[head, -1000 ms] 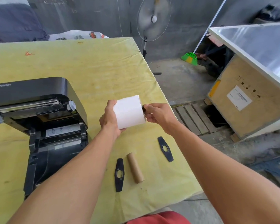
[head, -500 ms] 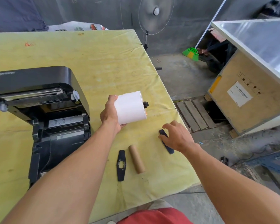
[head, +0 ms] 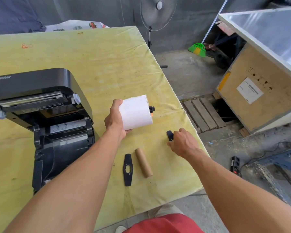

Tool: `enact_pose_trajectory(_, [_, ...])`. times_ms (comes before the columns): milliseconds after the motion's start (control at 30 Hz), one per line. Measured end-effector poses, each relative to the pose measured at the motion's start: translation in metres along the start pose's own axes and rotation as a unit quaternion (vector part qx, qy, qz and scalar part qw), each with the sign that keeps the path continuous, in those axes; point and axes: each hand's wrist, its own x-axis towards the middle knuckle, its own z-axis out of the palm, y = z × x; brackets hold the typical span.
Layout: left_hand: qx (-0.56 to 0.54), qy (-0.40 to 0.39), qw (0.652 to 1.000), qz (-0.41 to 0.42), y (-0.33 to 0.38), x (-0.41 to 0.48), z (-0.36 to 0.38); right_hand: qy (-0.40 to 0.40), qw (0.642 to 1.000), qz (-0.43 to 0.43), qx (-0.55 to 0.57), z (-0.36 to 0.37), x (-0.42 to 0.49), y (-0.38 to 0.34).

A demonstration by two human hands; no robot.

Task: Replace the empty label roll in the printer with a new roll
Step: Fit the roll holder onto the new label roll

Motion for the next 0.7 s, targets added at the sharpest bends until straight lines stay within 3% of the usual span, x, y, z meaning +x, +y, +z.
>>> enact_pose_trajectory(333, [-0.007,-0.004,1.0,-0.004,0.003,0.005,0.005,-0.04,0.997,0.05,0.052,-0.008,0.019,0.001])
enact_pose_trajectory(500, [-0.006,-0.003,1.0,-0.003,0.007,0.001,0.002,-0.066,0.996,0.029,0.047,-0.016,0.021,-0.007])
enact_pose_trajectory(700, [-0.011,-0.001,1.0,0.004,0.016,-0.01,-0.008,0.021,0.964,0.059,0.257,-0.045,0.03,-0.026])
